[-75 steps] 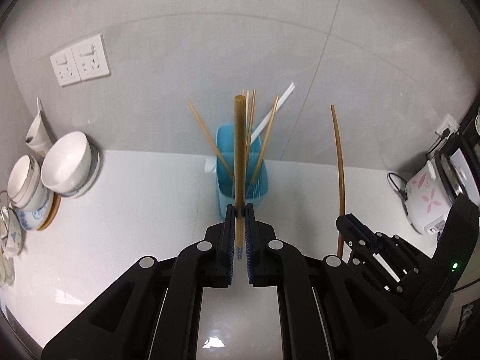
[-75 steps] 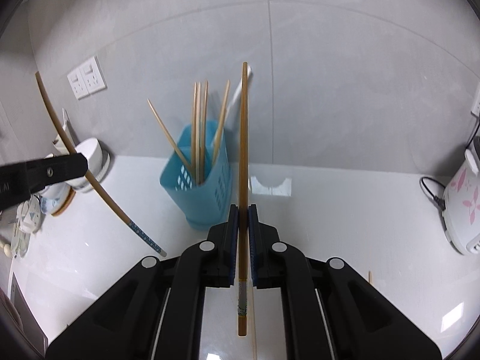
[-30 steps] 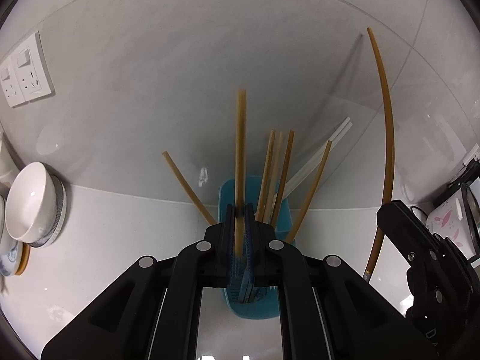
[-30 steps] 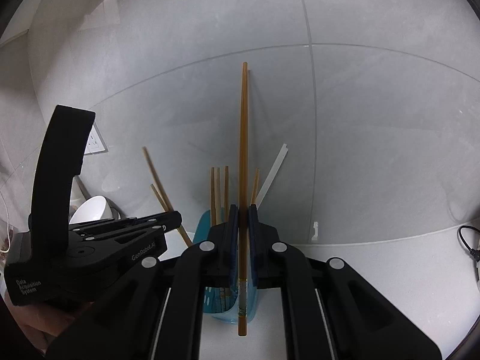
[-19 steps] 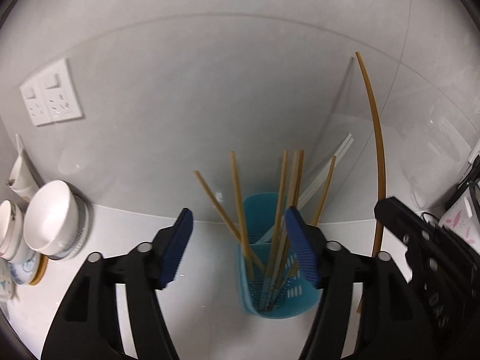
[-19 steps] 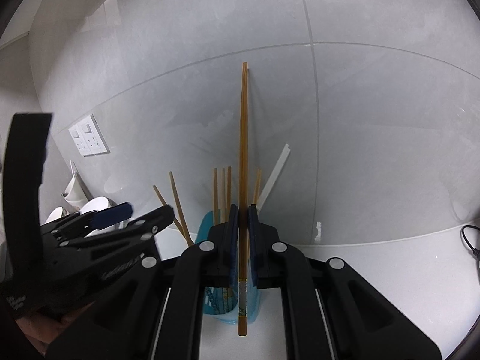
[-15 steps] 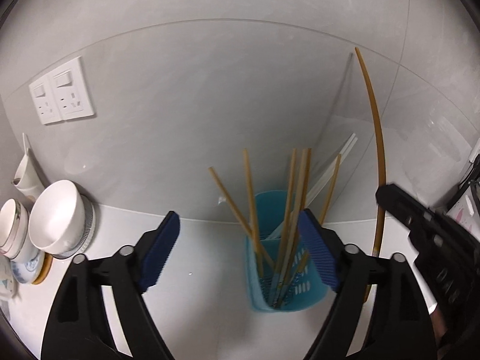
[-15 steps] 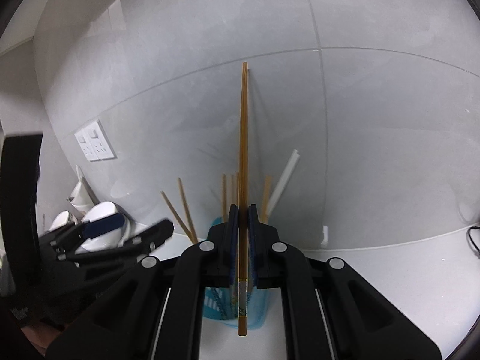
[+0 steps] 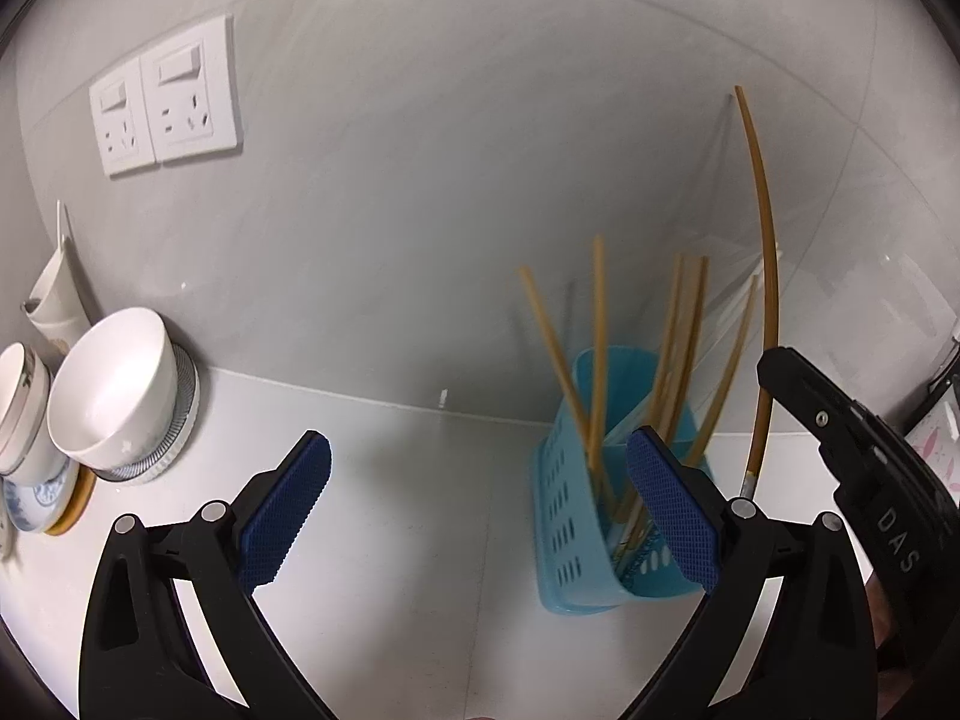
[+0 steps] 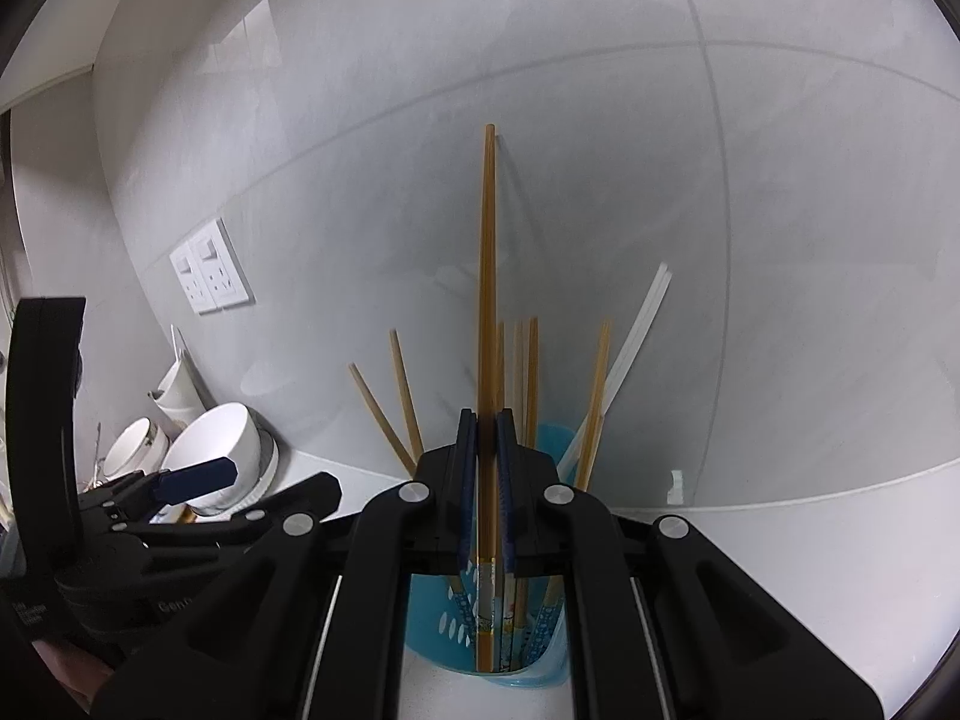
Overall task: Organize utensils
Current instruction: 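Open the left tool to drop its chopstick into the blue holder, then lower the held chopstick into the blue holder and open the right tool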
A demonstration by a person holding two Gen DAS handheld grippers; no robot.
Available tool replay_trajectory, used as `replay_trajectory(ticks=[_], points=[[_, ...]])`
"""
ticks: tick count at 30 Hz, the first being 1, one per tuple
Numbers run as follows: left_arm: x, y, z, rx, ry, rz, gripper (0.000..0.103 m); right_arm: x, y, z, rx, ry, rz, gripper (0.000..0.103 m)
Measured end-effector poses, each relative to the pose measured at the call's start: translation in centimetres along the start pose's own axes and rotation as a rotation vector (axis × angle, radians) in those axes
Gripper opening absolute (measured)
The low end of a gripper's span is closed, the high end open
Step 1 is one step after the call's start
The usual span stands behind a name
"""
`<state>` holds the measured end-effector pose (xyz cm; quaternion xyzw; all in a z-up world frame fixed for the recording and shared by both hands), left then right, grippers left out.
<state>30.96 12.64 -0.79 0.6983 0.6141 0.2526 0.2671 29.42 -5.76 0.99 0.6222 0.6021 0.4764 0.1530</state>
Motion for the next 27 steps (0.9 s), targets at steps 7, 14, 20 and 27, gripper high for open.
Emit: replay_trajectory(ticks=[7,14,20,27], points=[[0.2,-0.8,1.1,0.02,-0.002,-0.001,0.097,-0.1,-1.6,2.0,0.039,-0.02,-0.009,0.006],[0.5,-1.1,1.5,0.013,-0.001,-0.007,0.097,-0.2,-1.7,2.5,0.036,-0.025,-0.012,0.006],[0.7,-0.9,1.3,-0.001,0.009,-0.011,0.097,0.1,-1.0,2.5,0.006,-0.018,-0.021,0.006],[0.8,-0.8,1.1,-0.003,0.016,-0.008,0.097,0.0,-1.7,3.2,0.055,-0.036,-0.038,0.009]])
Point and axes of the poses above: each gripper's, at about its wrist camera, not at the fingertips, and z roughly the way its jaws point, x to its left, y to its top, the point moved 1 cm from there along z, roughly the way its jaws point, and after that the axes turned 10 degrees about z, right-handed, at the moved point
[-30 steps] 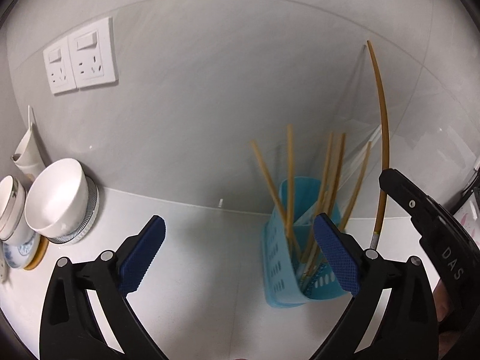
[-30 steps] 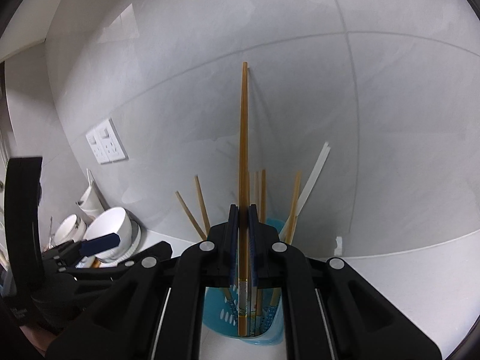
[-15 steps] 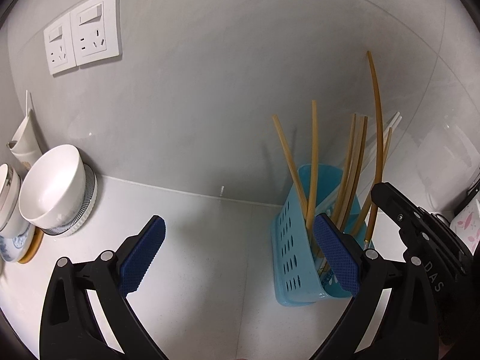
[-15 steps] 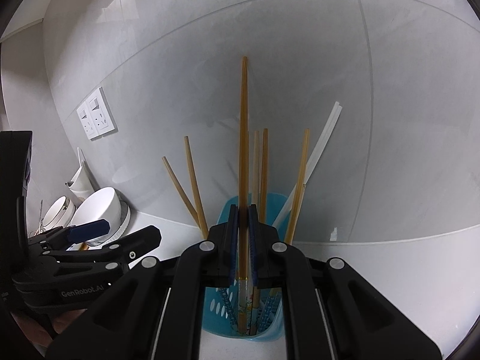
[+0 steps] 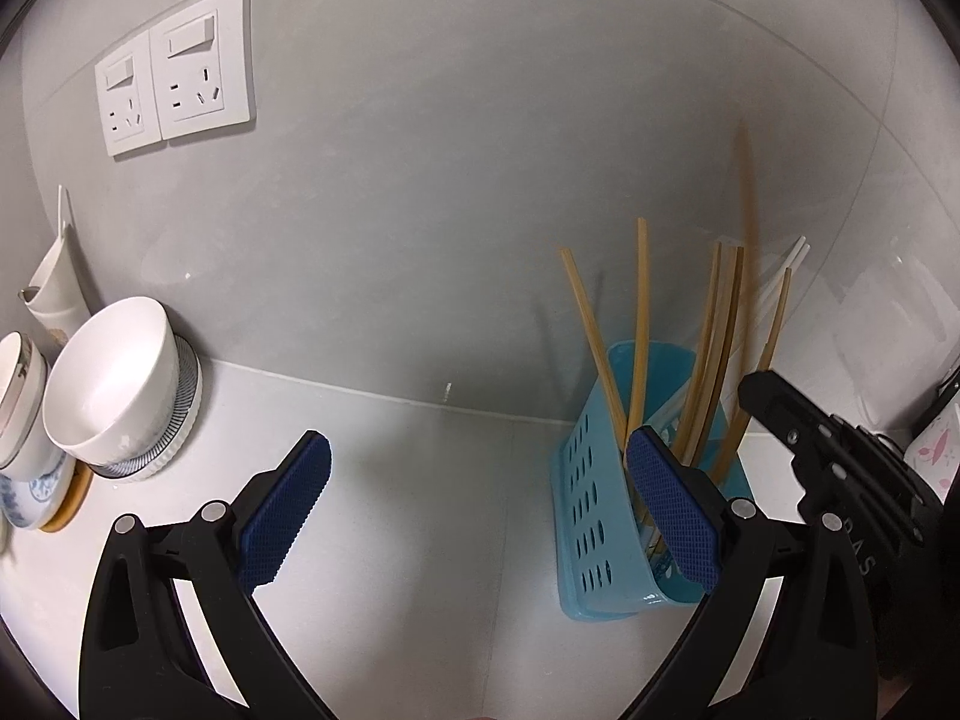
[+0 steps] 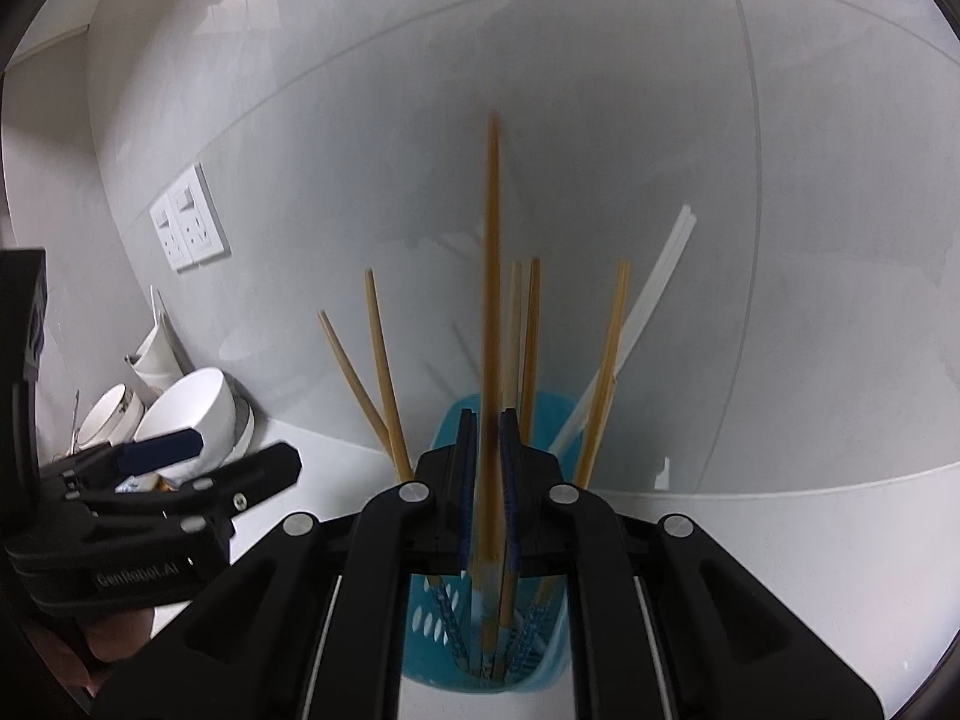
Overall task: Organize utensils
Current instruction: 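Lower the held chopstick into the blue holder and open the right tool, then move both tools down to the loose chopsticks lying on the counter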
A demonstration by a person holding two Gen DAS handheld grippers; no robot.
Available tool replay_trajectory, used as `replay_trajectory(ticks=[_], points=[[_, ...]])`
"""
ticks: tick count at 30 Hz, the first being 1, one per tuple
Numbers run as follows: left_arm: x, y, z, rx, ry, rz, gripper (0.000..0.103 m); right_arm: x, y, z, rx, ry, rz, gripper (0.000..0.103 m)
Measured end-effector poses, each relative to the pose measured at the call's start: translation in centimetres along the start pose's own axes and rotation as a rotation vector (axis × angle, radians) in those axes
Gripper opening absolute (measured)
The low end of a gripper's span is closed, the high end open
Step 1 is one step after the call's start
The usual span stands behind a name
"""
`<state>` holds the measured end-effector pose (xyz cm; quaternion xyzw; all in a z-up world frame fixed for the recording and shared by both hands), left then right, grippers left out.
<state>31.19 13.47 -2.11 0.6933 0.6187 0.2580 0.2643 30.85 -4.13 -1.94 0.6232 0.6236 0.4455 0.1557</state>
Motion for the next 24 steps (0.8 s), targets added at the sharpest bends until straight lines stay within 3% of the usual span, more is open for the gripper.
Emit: replay_trajectory(ticks=[3,5,17,24], points=[[0.0,-0.1,0.0,0.002,0.002,-0.001,0.097,0.1,-0.1,-0.3,0.015,-0.02,-0.012,0.012],[0.1,-0.1,-0.2,0.003,0.006,-0.003,0.097,-0.1,0.0,-0.8,0.027,-0.031,-0.002,0.032],[-1.3,-1.4,-2.9,0.011,-0.006,-0.001,0.097,-2.5,-0.2,-5.3,0.05,-0.128,0.031,0.083],[-4.4,-3.2,-4.9,0.032,-0.03,0.027,0.097,-4.7,-1.2,-8.7,0.057,-0.197,0.036,0.095]])
Point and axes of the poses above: each gripper's, at about its wrist camera, not at the fingertips, and z roughly the way its jaws point, x to its left, y to its top, the point moved 1 cm from there along z, roughly the way its jaws point, and after that the axes turned 10 degrees about z, right-handed, at the moved point
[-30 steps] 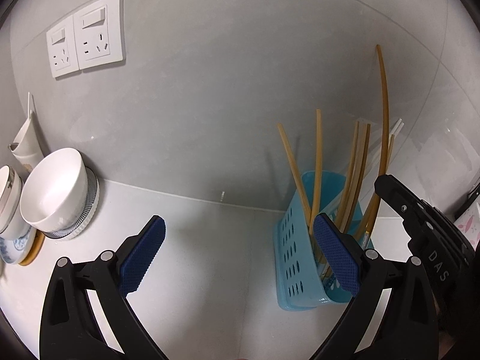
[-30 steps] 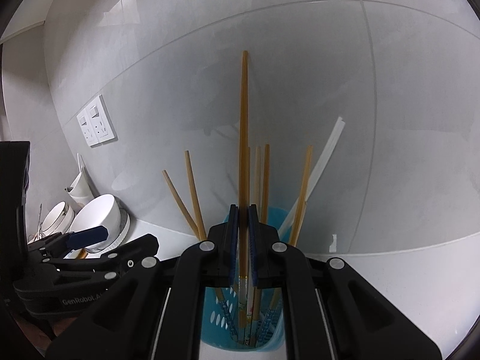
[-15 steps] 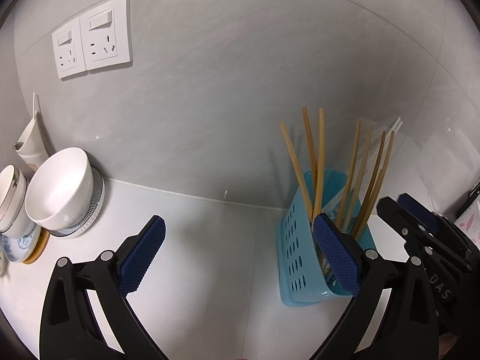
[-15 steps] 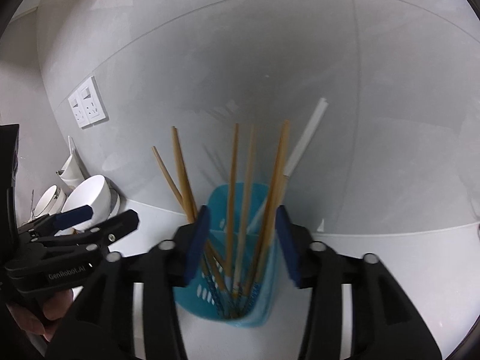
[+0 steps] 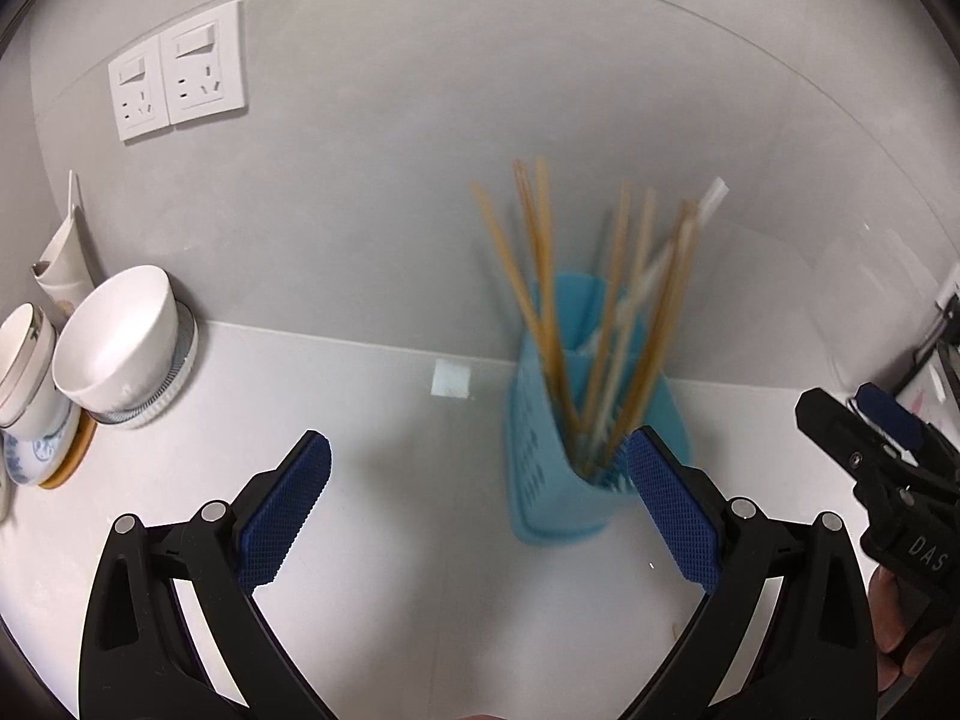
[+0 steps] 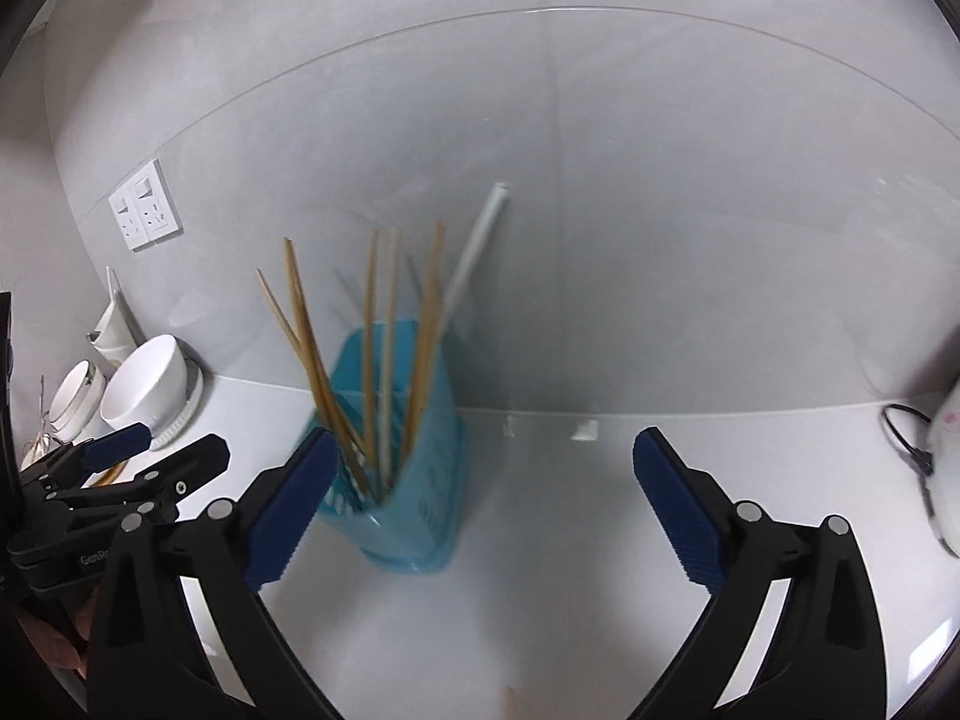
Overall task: Organize utensils
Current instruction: 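Move both tools down to the loose chopsticks lying on the counter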
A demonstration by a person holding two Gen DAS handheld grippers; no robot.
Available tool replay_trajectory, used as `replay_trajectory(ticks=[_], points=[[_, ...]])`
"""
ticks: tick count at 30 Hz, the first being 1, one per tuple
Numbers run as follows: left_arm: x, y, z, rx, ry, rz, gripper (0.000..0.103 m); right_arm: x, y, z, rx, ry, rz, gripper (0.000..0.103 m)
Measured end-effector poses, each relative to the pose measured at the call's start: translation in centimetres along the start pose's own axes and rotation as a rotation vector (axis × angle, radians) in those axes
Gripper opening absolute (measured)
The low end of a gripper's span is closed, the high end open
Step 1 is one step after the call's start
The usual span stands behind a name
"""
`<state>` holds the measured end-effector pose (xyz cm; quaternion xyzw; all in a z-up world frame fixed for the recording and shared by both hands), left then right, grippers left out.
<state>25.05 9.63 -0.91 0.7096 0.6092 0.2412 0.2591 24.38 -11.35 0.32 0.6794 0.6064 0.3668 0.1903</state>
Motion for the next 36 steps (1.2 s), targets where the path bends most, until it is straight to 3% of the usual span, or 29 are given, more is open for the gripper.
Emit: replay_trajectory(ticks=[8,23,32,36], points=[[-4.8,-2.3,-1.3,0.073,-0.035,0.012,0.097,-4.9,-2.0,-3.2,0.036,-0.071,0.016,0.095],[-13.2,-10.2,0.6,0.275,-0.068,0.005,0.097,-17.1,-9.5,-5.4,0.231,-0.205,0.074,0.095],[-15.8,-14.4,2.8,0.409,-0.064,-0.017,0.097,-20.4,-13.5,-4.8,0.35,-0.265,0.092,0.095],[-16.8,-15.8,3.0,0.451,-0.043,-0.002,0.097,-21.7,-15.0,-4.7,0.404,-0.277,0.111,0.088]])
Point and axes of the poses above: each gripper's, at about its wrist camera, not at the fingertips, and z roughly the way its jaws point, x to its left, y to its top, the point moved 1 cm from there along z, roughly the way its jaws point, and after that the axes turned 10 degrees about z, right-handed, at the moved point
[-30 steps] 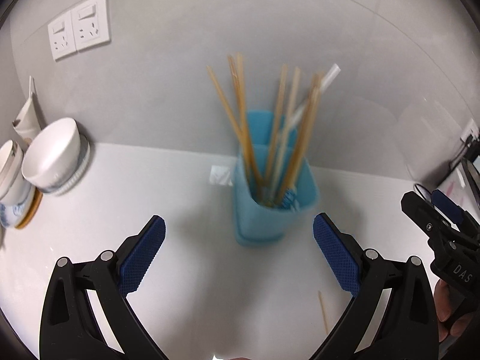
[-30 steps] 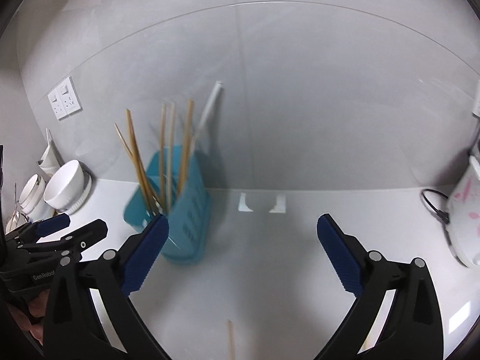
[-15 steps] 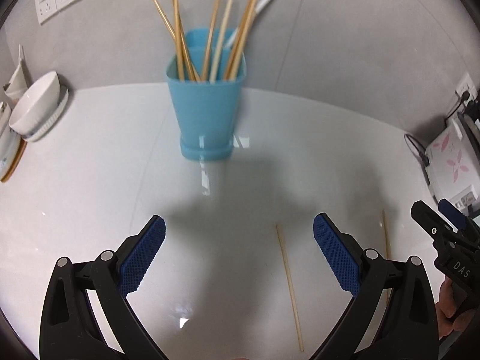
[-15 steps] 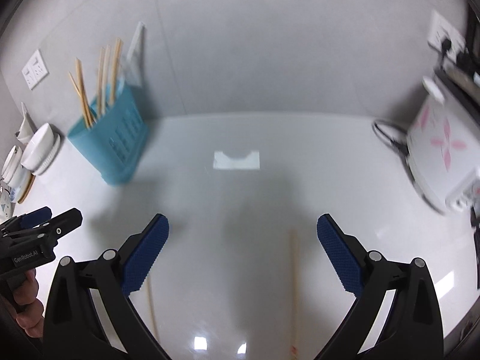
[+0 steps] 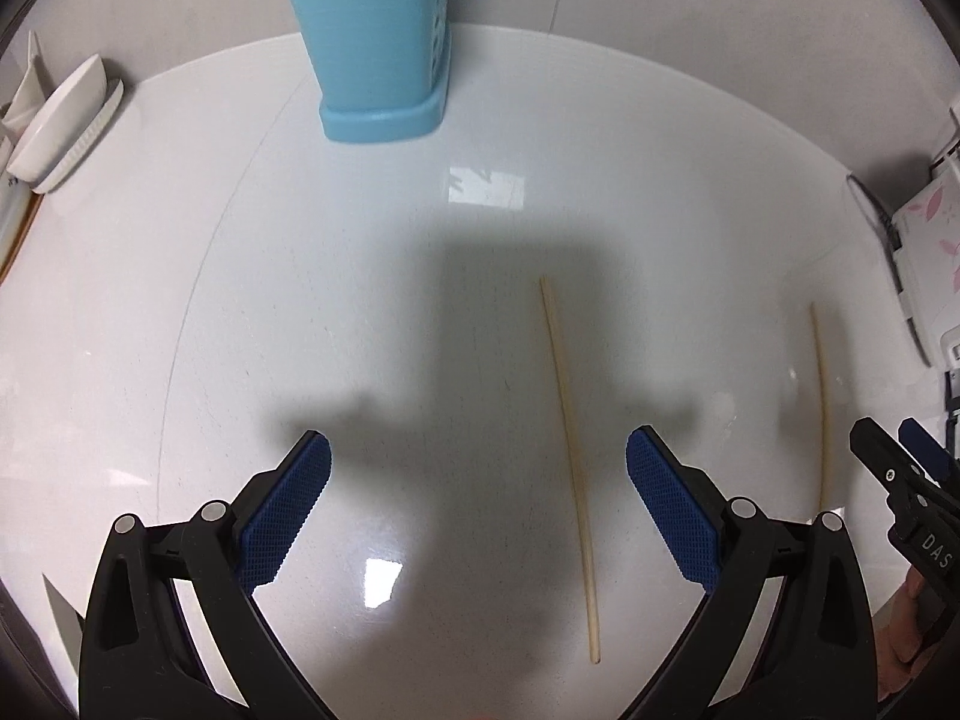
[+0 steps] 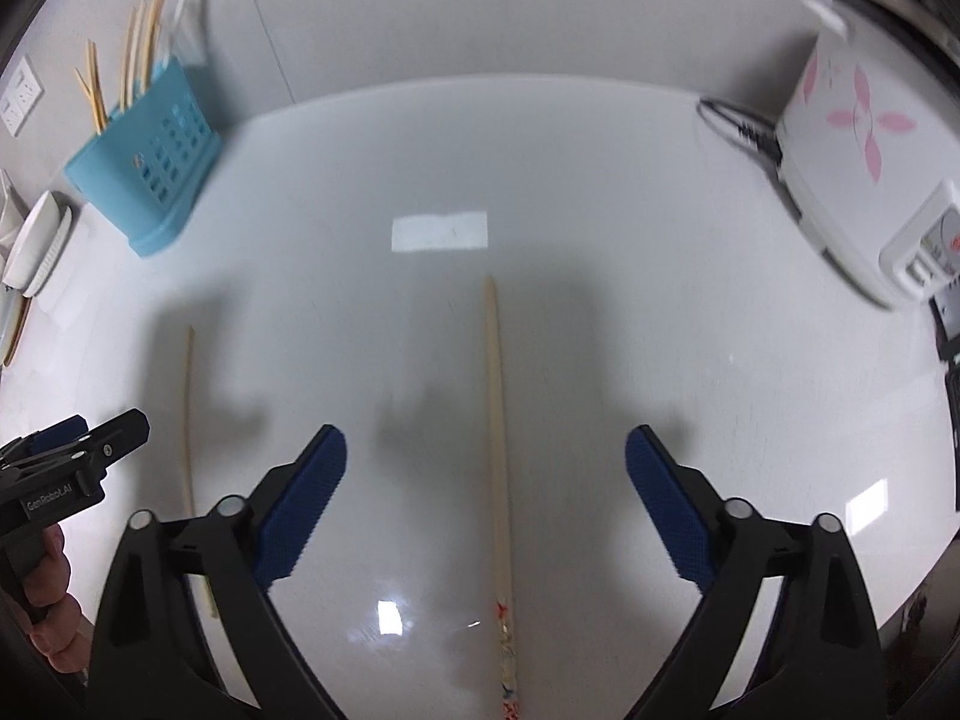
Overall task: Organize utensils
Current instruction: 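Move both tools down to the loose chopsticks lying on the counter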
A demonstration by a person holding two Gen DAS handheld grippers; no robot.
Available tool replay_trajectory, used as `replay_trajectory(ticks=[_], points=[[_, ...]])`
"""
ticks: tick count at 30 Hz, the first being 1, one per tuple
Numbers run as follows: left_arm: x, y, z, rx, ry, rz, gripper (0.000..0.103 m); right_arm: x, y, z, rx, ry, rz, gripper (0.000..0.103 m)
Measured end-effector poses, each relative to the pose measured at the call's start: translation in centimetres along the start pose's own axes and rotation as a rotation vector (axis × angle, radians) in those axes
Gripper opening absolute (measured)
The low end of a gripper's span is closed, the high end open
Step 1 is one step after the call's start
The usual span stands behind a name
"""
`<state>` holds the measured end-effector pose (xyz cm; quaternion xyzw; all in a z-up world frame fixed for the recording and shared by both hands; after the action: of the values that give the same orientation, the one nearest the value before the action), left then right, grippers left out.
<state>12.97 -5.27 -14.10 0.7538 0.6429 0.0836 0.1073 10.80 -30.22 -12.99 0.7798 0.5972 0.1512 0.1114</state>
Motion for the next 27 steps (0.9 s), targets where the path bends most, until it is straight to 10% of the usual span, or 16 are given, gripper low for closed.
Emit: replay_trajectory(ticks=[15,27], points=[[-1.9,-1.7,2.5,0.119,0.06,-0.022,0.081,-0.5,-1.5,2.4,0.165,-0.029,-0.006,0.044],[-2.9,-1.2,1.8,0.148,0.047,0.007,0.024,-0.1,-2.6,2.9,0.265,-0.06,-0.003,0.026]])
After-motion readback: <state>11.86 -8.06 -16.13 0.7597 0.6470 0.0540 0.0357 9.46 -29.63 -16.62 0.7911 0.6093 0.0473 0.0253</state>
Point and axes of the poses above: each gripper's, at about its wrist camera, not at the fingertips, and z roughly the way its jaws point, x to its left, y to its top, the point moved 1 cm from there along z, roughly the way its jaws point, and after that the axes turned 10 degrees about z, right-handed, at the moved point
